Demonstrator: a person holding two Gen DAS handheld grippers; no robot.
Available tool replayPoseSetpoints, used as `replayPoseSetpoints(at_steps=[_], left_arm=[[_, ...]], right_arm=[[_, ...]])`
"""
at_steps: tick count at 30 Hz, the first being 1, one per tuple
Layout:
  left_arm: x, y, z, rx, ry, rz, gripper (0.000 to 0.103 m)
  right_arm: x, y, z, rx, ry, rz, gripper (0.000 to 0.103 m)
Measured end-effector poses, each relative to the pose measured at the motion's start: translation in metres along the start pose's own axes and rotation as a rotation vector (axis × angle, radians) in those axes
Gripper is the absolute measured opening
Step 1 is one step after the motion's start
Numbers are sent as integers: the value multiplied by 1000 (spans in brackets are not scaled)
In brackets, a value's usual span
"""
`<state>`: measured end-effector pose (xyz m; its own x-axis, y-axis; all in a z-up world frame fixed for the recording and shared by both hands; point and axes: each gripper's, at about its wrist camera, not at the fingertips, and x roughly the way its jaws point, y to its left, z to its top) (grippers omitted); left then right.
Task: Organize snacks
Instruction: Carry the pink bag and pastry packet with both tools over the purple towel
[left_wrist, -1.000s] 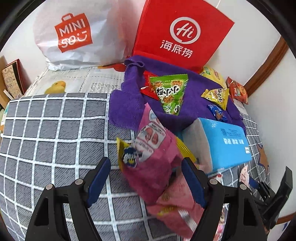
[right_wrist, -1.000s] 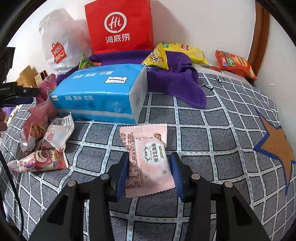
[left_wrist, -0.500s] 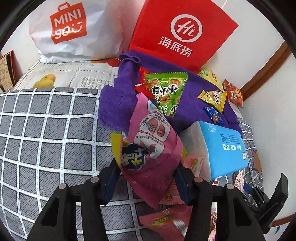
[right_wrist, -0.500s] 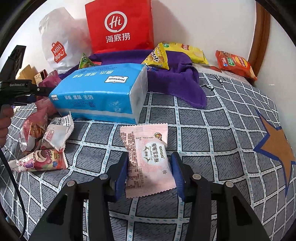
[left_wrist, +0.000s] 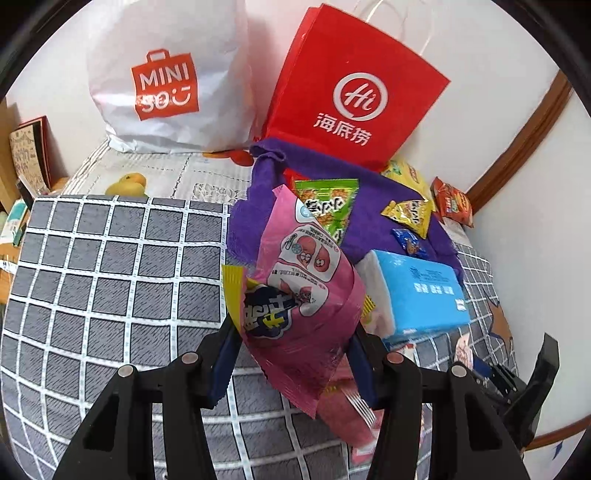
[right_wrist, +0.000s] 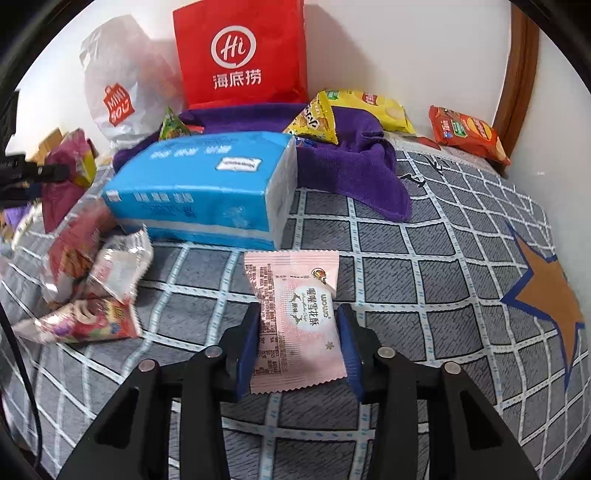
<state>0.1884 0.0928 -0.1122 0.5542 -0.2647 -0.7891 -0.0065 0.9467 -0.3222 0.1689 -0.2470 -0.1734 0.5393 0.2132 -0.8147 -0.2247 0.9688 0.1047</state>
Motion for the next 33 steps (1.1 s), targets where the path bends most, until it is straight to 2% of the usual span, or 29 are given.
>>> replayPoseSetpoints(at_steps=[12,21,33], left_arm=[[-30,-25,-21,50,0,-69,51],[-49,-44,-25,87,-10,-108,51],[-56,-66,-23,128,-18,-131,51]], right_arm=[[-41,22,9,-17,-84,0,40],[-73,24,20,32,-141,-9,40],[-89,28,38,63,-157,-33,40]])
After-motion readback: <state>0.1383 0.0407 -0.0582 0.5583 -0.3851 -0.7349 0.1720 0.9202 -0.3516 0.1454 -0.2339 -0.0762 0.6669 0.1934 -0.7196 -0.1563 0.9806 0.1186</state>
